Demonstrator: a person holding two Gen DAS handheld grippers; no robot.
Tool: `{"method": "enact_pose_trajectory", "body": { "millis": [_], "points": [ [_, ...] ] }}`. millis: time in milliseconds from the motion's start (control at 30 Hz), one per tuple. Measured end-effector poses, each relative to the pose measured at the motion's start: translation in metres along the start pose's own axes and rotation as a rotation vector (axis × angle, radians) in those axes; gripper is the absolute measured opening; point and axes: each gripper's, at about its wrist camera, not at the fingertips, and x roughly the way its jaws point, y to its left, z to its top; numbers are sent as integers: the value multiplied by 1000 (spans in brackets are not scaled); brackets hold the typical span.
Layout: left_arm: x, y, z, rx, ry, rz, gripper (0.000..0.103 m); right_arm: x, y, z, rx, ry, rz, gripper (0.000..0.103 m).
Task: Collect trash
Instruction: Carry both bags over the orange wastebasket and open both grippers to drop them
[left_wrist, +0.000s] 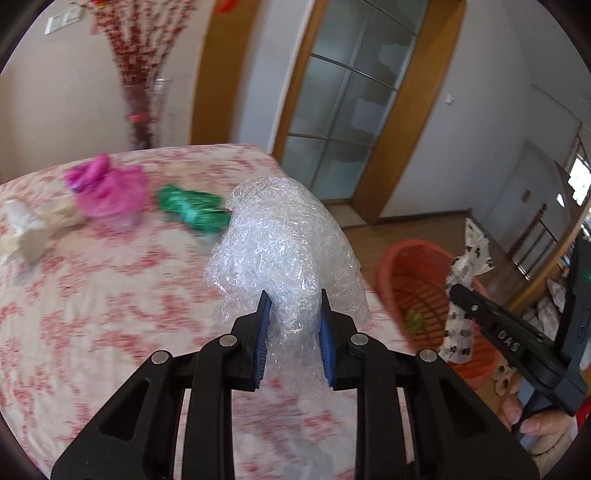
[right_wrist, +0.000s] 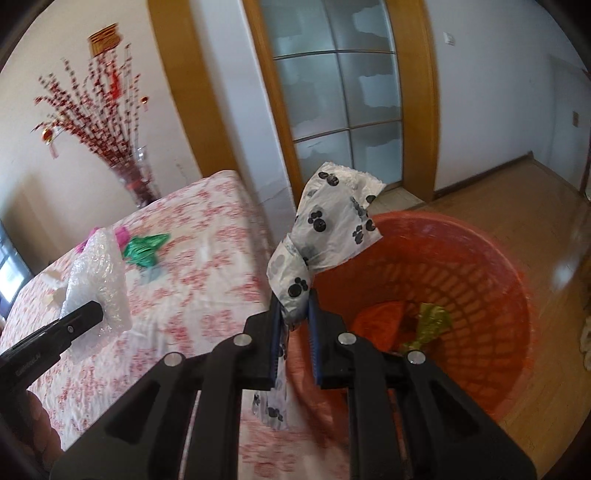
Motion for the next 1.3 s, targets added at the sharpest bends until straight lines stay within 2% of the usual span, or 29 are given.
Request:
{"method": "enact_pose_trajectory", "body": {
  "millis": [633, 1033, 1300],
  "points": [
    [57, -105, 0, 144, 83, -169, 24, -7, -87, 6, 110, -28, -83, 15],
    [88, -140, -10, 184, 155, -219, 24, 4, -117, 5, 152, -16, -114, 15],
    [101, -147, -14, 191, 196, -237, 24, 12, -128, 4, 180, -8, -116, 16]
  ]
}}
